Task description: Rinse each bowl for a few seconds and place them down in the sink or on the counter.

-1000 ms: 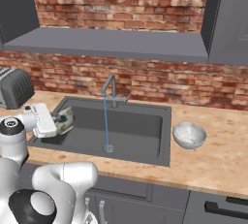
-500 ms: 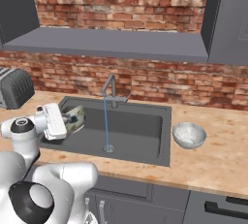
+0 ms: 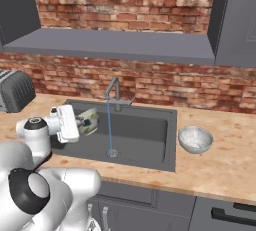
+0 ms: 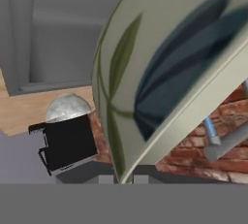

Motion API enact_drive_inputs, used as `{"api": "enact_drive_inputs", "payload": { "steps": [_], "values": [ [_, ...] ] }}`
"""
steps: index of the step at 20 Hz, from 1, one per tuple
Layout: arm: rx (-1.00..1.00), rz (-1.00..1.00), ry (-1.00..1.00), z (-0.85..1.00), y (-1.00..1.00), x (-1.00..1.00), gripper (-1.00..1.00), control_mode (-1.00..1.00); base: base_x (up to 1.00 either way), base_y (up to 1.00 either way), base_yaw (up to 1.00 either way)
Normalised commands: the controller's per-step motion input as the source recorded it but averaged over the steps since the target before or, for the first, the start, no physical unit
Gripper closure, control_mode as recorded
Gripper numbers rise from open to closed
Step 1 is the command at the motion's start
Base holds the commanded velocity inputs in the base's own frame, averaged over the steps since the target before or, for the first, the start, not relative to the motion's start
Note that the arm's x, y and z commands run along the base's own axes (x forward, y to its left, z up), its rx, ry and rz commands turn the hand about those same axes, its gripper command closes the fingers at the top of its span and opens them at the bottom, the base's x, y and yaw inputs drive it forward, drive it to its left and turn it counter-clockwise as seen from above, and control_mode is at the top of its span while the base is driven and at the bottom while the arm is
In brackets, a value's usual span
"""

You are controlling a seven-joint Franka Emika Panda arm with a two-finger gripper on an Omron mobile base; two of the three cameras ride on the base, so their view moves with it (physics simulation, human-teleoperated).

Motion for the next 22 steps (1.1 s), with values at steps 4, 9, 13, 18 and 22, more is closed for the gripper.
{"api": "enact_drive_inputs", "payload": {
  "steps": [4, 9, 13, 18, 22],
  "values": [
    [0.01, -0.05, -0.01, -0.12, -0.2, 0.32, 1.0, -1.0, 0.0, 0.0, 0.0],
    [0.0, -0.02, 0.0, -0.16, -0.12, 0.37, 1.0, -1.0, 0.0, 0.0, 0.0],
    [0.0, -0.01, 0.0, -0.19, -0.08, 0.38, 1.0, -1.0, 0.0, 0.0, 0.0],
    [0.01, -0.02, -0.01, -0.23, -0.1, 0.33, 1.0, -1.0, 0.0, 0.0, 0.0],
    [0.01, -0.02, -0.02, -0.24, -0.06, 0.32, 1.0, -1.0, 0.0, 0.0, 0.0]
  ]
}}
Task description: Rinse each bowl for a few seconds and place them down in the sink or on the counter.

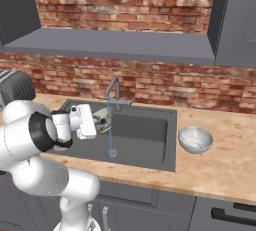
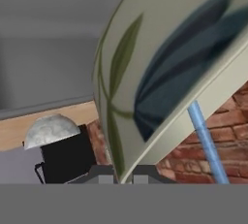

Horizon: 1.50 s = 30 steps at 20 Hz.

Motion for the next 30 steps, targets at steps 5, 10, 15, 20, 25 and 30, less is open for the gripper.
{"api": "enact_drive_inputs", "payload": {
  "steps": [5, 10, 15, 20, 25, 30],
  "values": [
    [0.01, -0.03, -0.02, -0.26, 0.0, 0.3, 1.0, -1.0, 0.0, 0.0, 0.0],
    [0.03, -0.03, -0.01, -0.26, 0.04, 0.06, 1.0, -1.0, 0.0, 0.0, 0.0],
    [0.05, -0.05, 0.03, -0.26, 0.05, 0.06, 1.0, -1.0, 0.0, 0.0, 0.0],
    [0.06, -0.1, 0.01, -0.12, 0.08, 0.17, 1.0, -1.0, 0.0, 0.0, 0.0],
    [0.05, -0.15, 0.0, -0.11, 0.15, 0.14, 1.0, -1.0, 0.0, 0.0, 0.0],
    [0.06, -0.16, 0.0, -0.17, 0.15, 0.11, 1.0, -1.0, 0.0, 0.0, 0.0]
  ]
}}
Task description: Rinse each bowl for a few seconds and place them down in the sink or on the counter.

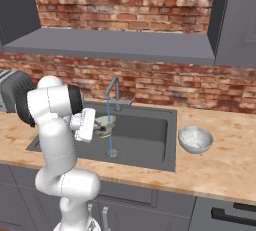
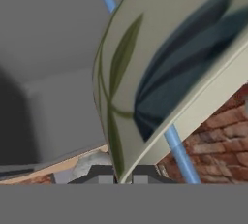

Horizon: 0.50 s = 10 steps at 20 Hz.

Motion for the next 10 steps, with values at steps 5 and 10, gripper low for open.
{"api": "enact_drive_inputs", "payload": {
  "steps": [5, 10],
  "values": [
    [0.06, -0.17, 0.0, -0.18, 0.12, 0.09, 1.0, -1.0, 0.0, 0.0, 0.0],
    [0.06, -0.17, 0.0, -0.23, 0.07, 0.08, 1.0, -1.0, 0.0, 0.0, 0.0]
  ]
}}
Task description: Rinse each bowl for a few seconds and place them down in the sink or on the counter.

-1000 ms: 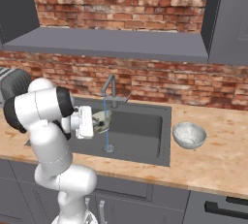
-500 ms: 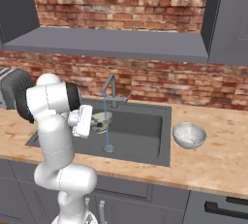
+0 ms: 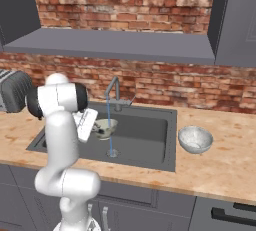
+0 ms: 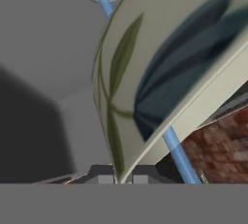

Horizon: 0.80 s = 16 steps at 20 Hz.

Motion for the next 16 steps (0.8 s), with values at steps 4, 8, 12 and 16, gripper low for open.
{"api": "enact_drive_inputs", "payload": {
  "steps": [4, 8, 12, 16],
  "values": [
    [0.06, -0.16, 0.0, -0.28, 0.07, 0.04, 1.0, -1.0, 0.0, 0.0, 0.0],
    [0.05, -0.15, 0.0, -0.3, 0.06, 0.02, 1.0, -1.0, 0.0, 0.0, 0.0],
    [0.05, -0.15, 0.0, -0.29, 0.06, 0.13, 1.0, -1.0, 0.0, 0.0, 0.0],
    [0.03, -0.16, 0.0, -0.23, 0.08, 0.24, 1.0, -1.0, 0.0, 0.0, 0.0]
  ]
}}
